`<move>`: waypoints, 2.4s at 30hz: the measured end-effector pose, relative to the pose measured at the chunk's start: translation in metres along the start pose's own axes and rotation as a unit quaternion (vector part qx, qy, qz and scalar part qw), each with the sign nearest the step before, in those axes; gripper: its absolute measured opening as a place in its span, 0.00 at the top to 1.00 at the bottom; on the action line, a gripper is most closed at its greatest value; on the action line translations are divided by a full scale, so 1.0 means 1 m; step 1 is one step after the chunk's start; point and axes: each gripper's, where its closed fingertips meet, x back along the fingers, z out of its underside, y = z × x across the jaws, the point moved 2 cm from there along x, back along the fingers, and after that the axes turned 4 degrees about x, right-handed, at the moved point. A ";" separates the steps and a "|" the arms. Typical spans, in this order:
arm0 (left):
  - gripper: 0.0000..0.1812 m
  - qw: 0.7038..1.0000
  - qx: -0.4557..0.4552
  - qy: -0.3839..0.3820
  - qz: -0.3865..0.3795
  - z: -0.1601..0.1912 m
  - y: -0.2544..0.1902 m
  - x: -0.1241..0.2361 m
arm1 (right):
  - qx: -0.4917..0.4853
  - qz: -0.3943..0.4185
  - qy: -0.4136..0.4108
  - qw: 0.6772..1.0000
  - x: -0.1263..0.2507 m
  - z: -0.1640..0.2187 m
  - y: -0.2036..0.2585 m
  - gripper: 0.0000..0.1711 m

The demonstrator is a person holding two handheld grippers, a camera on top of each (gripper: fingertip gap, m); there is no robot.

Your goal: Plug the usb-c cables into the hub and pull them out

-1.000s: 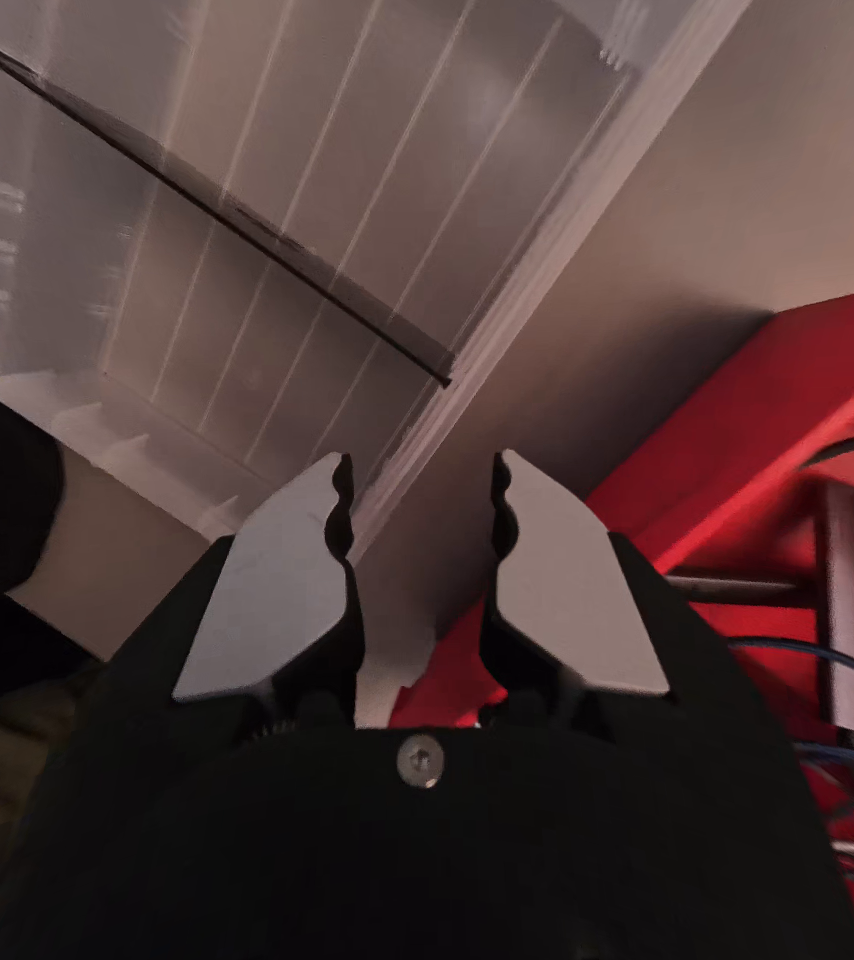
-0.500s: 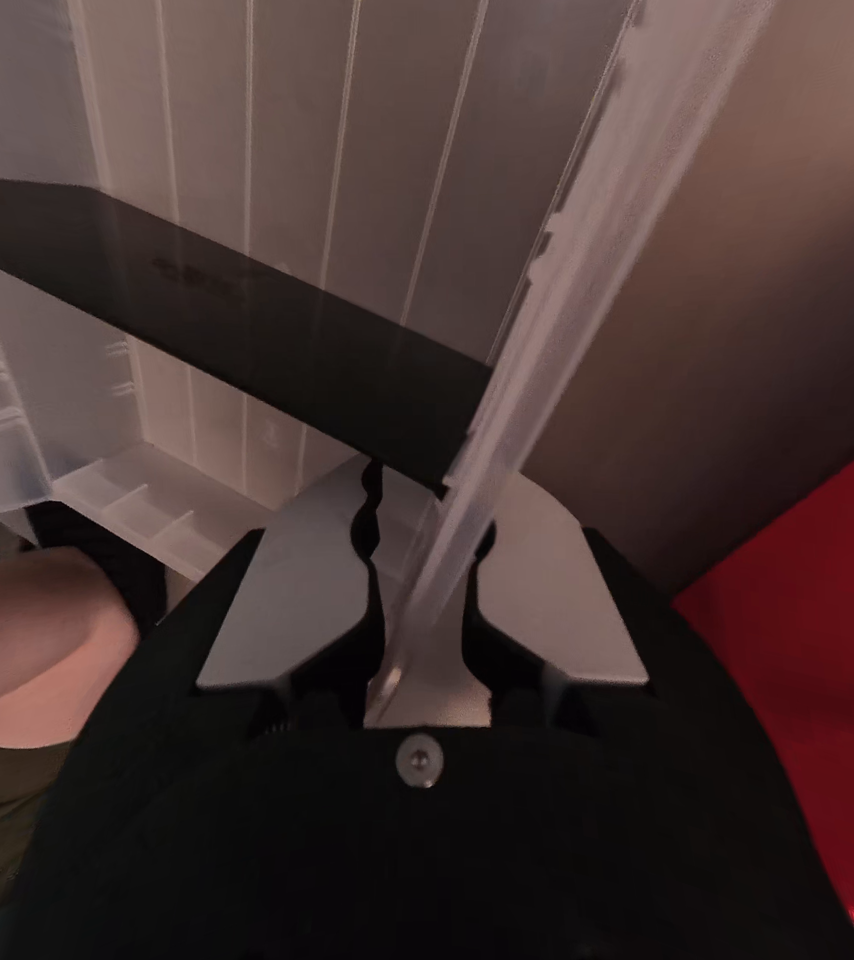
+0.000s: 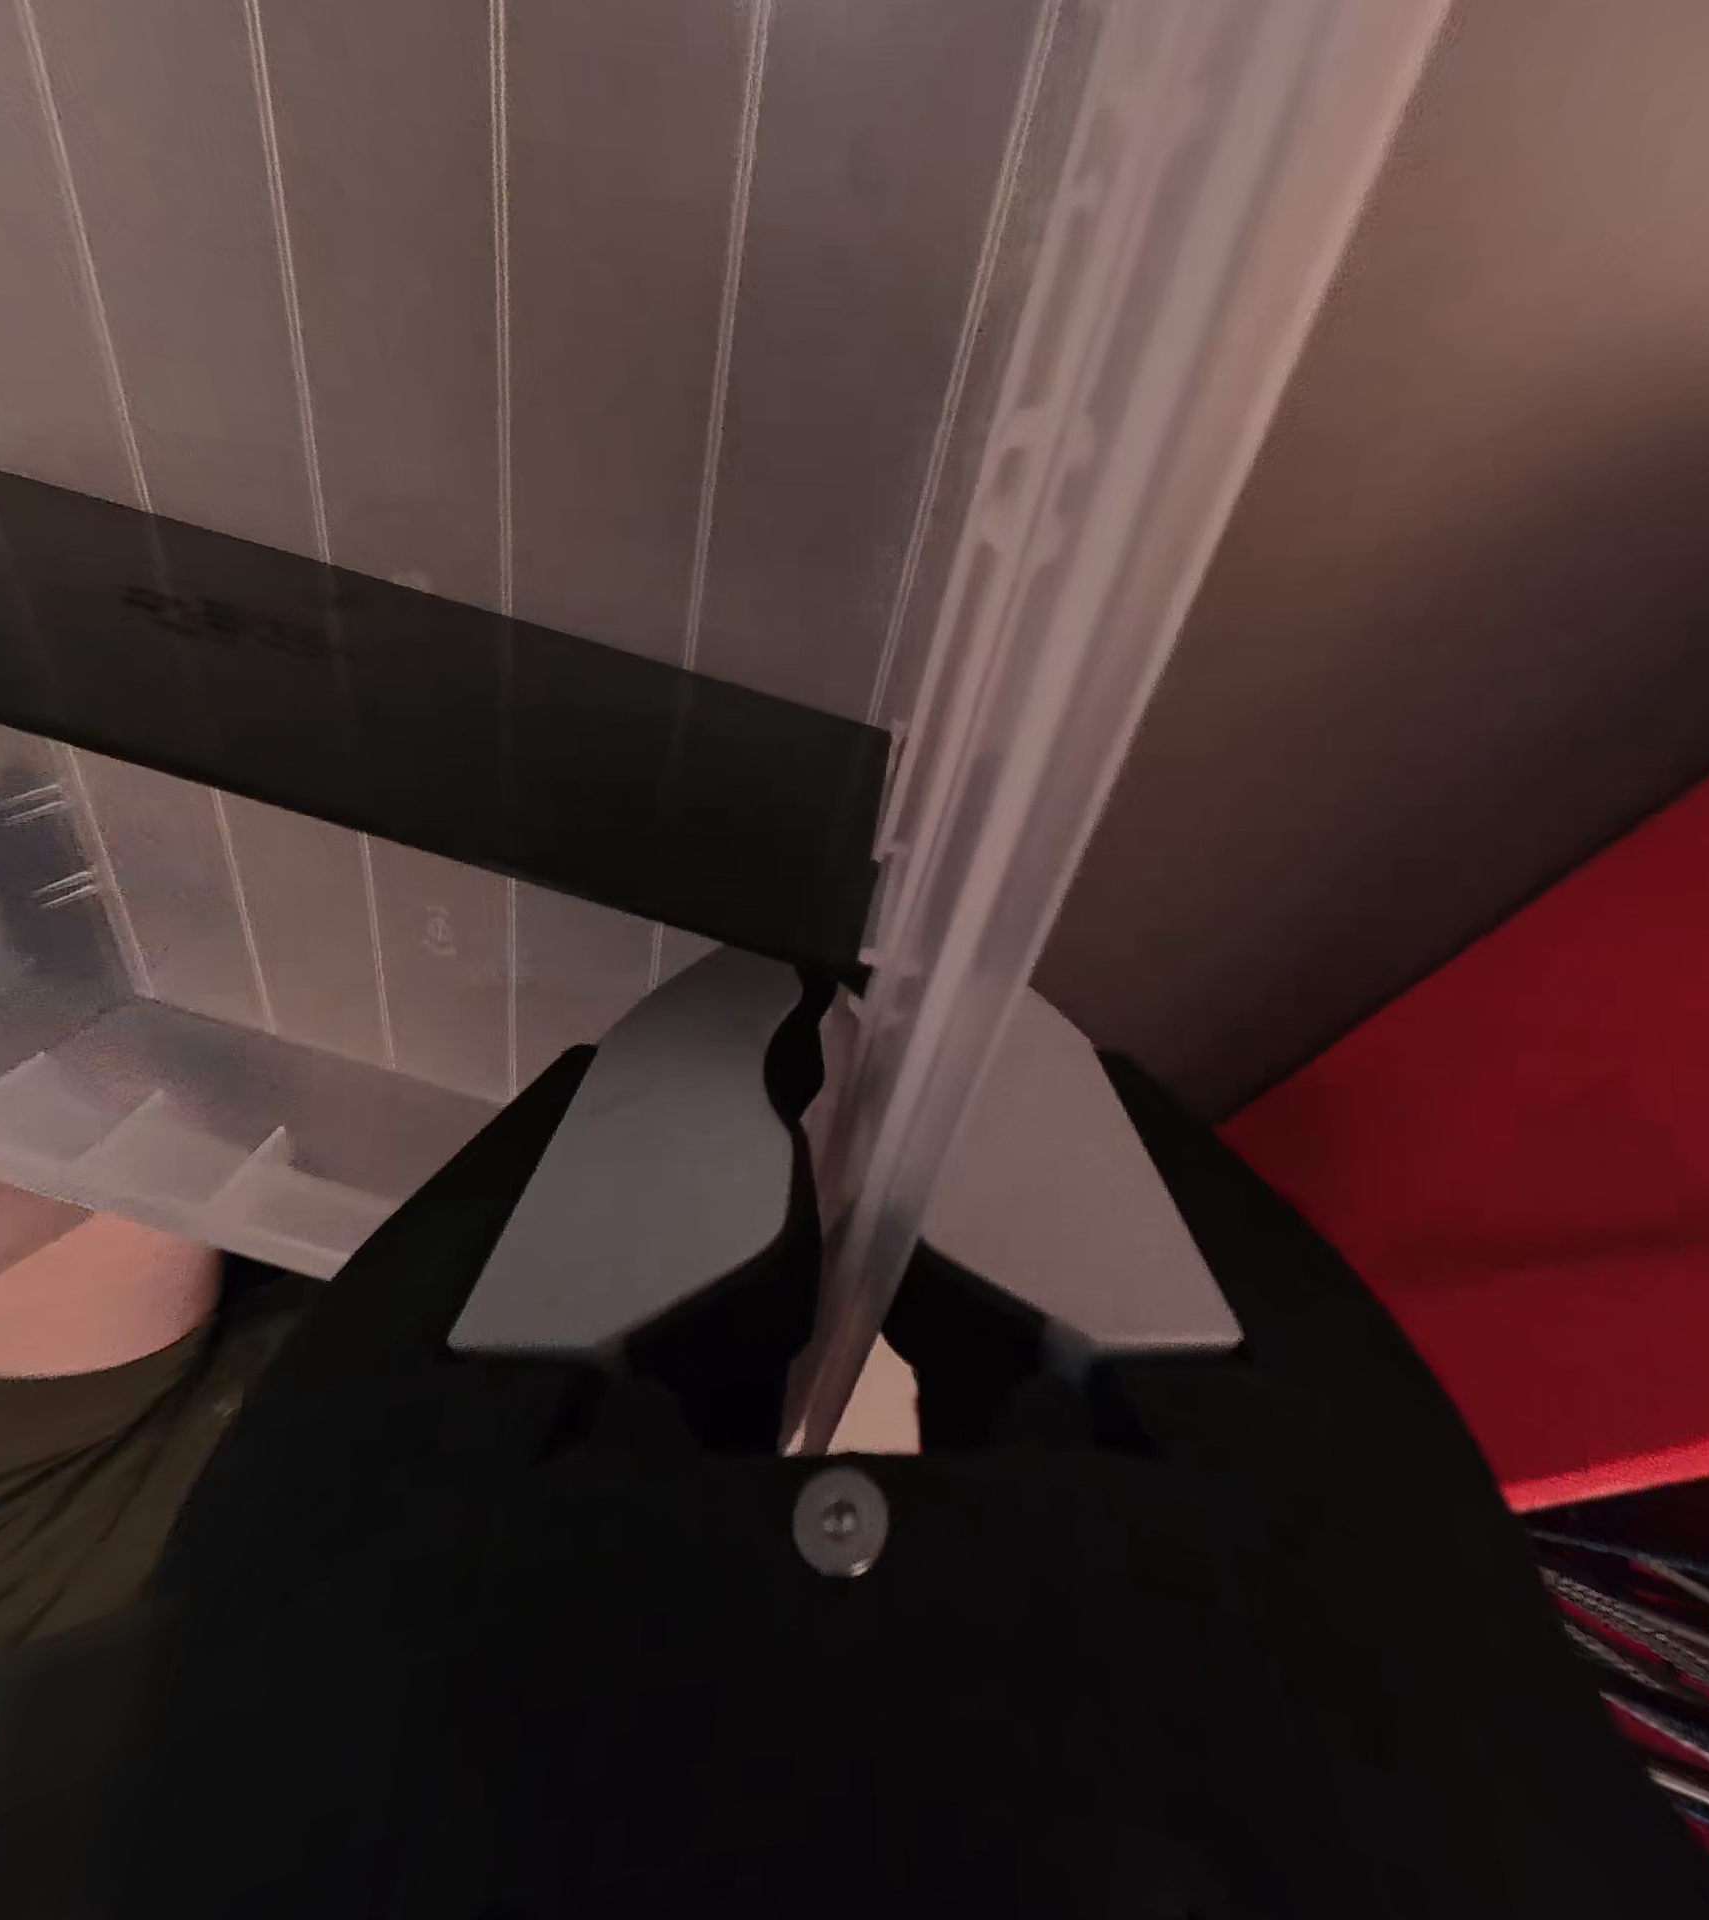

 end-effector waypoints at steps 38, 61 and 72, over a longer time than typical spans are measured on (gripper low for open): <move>0.67 0.815 0.362 0.291 0.347 0.147 -0.153 -0.181 | -0.282 0.011 -0.511 0.812 0.203 0.289 -0.343 0.97; 0.90 0.780 0.098 0.549 0.285 0.160 -0.136 -0.181 | -0.274 -0.054 -0.328 0.903 0.117 0.334 -0.361 0.91; 0.91 0.776 0.082 0.616 0.110 0.229 0.083 -0.100 | -0.202 0.040 -0.120 0.971 0.084 0.278 -0.324 0.89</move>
